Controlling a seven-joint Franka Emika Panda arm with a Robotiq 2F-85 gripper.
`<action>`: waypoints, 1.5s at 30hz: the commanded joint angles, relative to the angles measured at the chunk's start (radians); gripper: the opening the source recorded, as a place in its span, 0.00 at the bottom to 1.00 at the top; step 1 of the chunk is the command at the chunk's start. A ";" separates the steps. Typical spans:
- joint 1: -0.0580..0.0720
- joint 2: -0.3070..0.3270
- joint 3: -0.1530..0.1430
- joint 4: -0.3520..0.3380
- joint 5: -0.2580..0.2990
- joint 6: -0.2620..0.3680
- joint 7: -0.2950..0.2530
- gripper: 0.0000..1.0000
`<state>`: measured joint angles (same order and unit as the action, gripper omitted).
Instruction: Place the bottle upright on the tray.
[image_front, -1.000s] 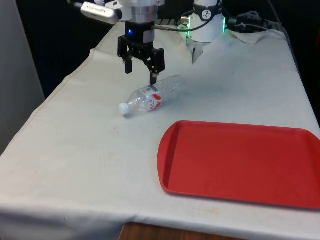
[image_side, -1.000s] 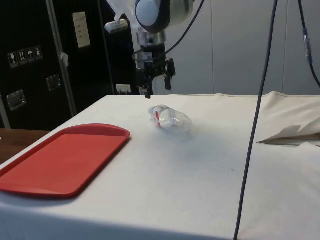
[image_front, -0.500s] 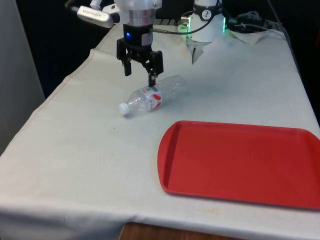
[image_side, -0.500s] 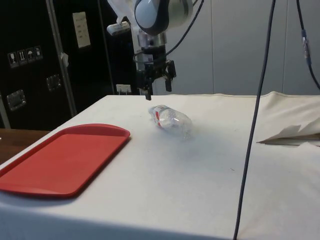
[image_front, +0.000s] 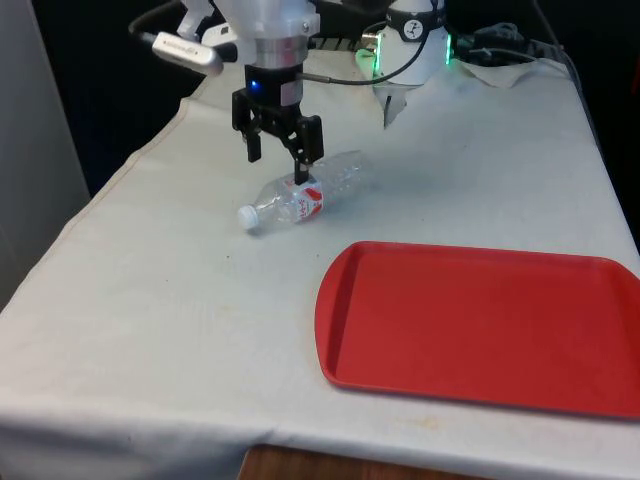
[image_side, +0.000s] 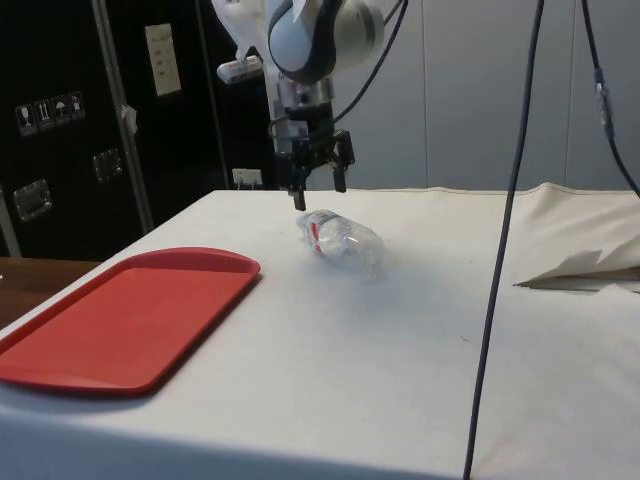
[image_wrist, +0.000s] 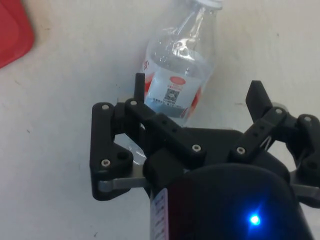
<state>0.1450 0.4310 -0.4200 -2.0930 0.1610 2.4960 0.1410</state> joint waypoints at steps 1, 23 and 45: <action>-0.009 0.007 0.009 0.005 0.016 0.008 -0.012 1.00; -0.013 0.080 -0.008 0.104 0.081 -0.094 -0.069 1.00; -0.028 0.128 -0.033 0.196 0.173 -0.233 -0.160 1.00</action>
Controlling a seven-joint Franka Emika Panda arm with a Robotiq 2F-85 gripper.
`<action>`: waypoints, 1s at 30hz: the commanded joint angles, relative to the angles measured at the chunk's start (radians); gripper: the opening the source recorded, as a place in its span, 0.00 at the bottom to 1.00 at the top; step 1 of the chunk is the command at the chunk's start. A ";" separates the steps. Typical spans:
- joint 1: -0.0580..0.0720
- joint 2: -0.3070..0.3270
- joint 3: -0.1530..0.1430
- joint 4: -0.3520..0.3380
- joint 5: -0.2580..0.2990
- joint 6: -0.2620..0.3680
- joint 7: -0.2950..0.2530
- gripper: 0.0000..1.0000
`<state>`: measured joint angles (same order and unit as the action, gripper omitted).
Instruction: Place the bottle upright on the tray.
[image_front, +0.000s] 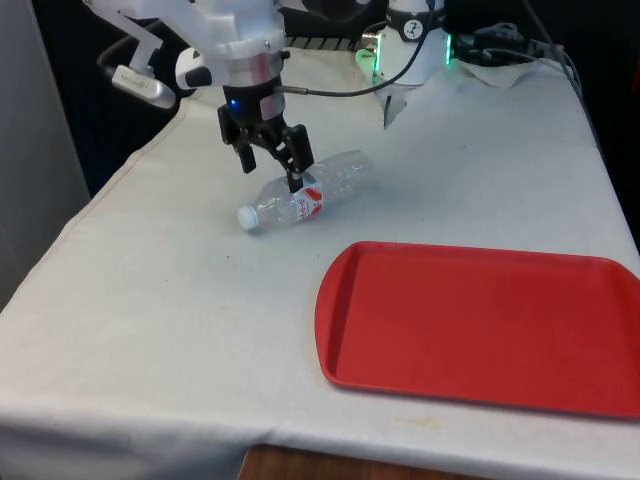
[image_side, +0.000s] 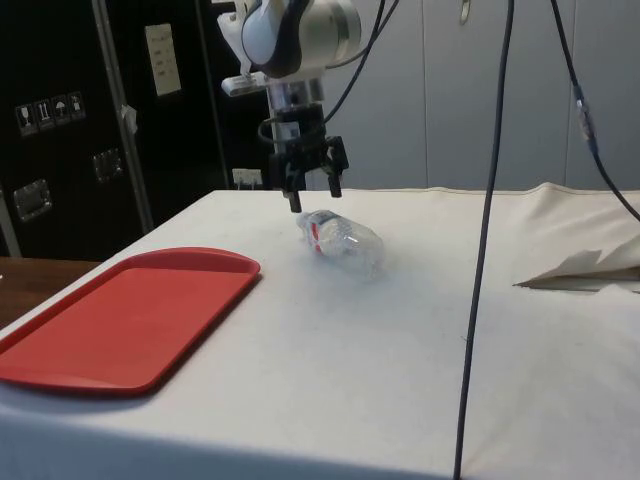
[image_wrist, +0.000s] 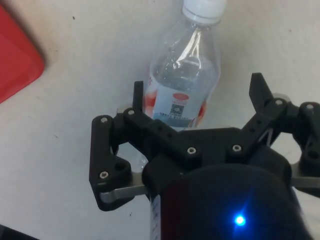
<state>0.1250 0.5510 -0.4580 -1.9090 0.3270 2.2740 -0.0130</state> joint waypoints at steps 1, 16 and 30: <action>-0.010 0.010 0.006 0.016 0.007 -0.016 -0.007 1.00; -0.021 0.078 -0.023 0.136 0.049 -0.183 -0.054 1.00; -0.021 0.086 -0.038 0.180 0.050 -0.322 -0.102 1.00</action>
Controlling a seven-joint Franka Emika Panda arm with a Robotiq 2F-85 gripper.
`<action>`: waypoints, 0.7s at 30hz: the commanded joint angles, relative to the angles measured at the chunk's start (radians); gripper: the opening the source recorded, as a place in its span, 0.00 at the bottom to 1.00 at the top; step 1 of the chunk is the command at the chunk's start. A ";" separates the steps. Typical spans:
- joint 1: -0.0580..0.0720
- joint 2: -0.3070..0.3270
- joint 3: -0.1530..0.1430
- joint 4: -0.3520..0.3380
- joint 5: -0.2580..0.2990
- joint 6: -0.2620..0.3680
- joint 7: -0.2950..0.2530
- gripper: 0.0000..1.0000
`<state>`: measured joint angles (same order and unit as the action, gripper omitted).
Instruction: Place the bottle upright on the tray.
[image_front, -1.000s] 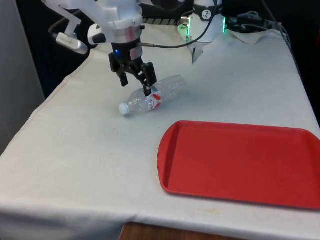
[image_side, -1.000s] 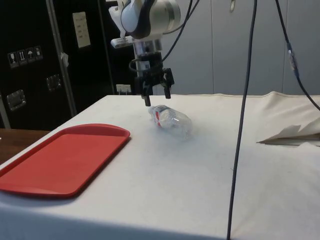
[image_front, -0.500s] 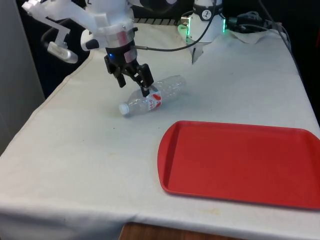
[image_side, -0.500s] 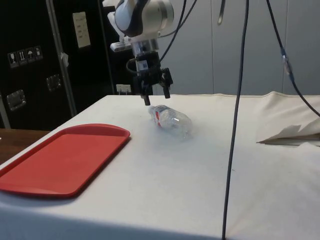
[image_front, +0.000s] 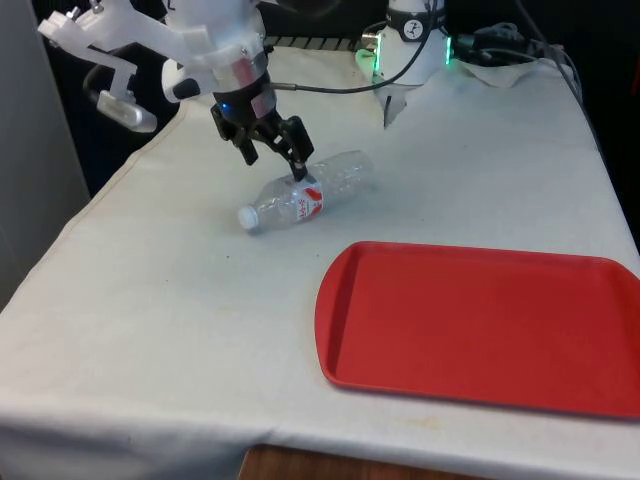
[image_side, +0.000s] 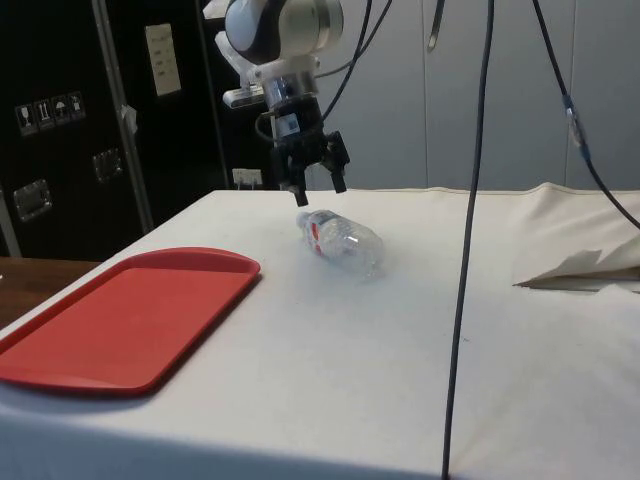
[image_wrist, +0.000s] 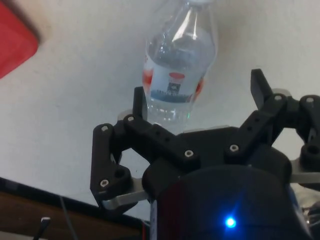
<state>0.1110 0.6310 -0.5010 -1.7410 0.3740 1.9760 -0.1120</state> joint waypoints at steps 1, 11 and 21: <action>0.000 0.000 0.000 0.003 0.000 -0.009 0.000 1.00; -0.006 0.038 -0.008 0.072 0.000 -0.135 0.005 1.00; -0.008 0.081 -0.021 0.133 0.000 -0.222 0.009 1.00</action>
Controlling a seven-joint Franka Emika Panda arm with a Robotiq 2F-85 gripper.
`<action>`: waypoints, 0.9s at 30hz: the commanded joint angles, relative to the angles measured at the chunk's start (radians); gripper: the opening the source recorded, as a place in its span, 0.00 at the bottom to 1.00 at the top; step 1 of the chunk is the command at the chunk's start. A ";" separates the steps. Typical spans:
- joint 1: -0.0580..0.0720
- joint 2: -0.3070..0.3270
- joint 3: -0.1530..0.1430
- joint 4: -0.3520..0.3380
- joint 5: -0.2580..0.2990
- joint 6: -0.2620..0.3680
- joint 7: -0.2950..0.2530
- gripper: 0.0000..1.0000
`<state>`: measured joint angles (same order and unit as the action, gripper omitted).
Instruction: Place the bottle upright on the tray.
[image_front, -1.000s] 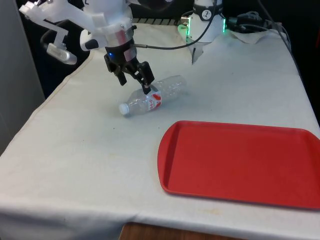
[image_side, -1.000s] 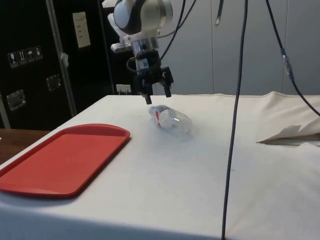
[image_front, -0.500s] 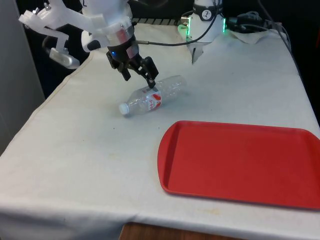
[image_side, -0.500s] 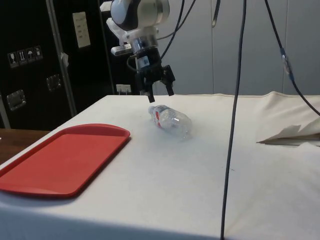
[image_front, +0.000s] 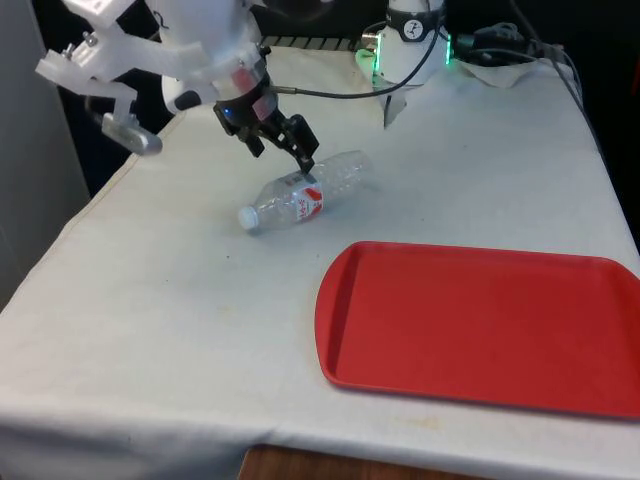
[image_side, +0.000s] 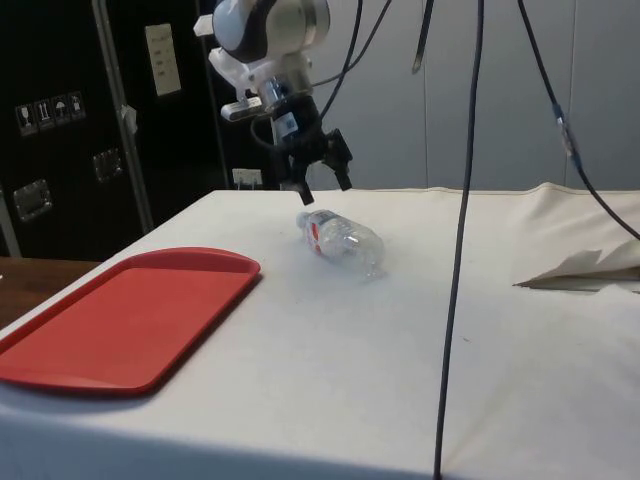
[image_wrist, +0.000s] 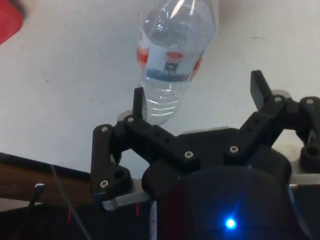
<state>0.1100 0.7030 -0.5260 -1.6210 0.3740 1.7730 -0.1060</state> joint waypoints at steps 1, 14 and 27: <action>-0.008 0.017 0.002 0.021 0.001 -0.027 0.002 1.00; -0.008 0.112 -0.029 0.123 0.022 -0.070 -0.006 1.00; -0.013 0.134 -0.034 0.153 0.027 -0.099 -0.007 1.00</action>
<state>0.1020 0.8300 -0.5640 -1.4760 0.3980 1.6860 -0.1130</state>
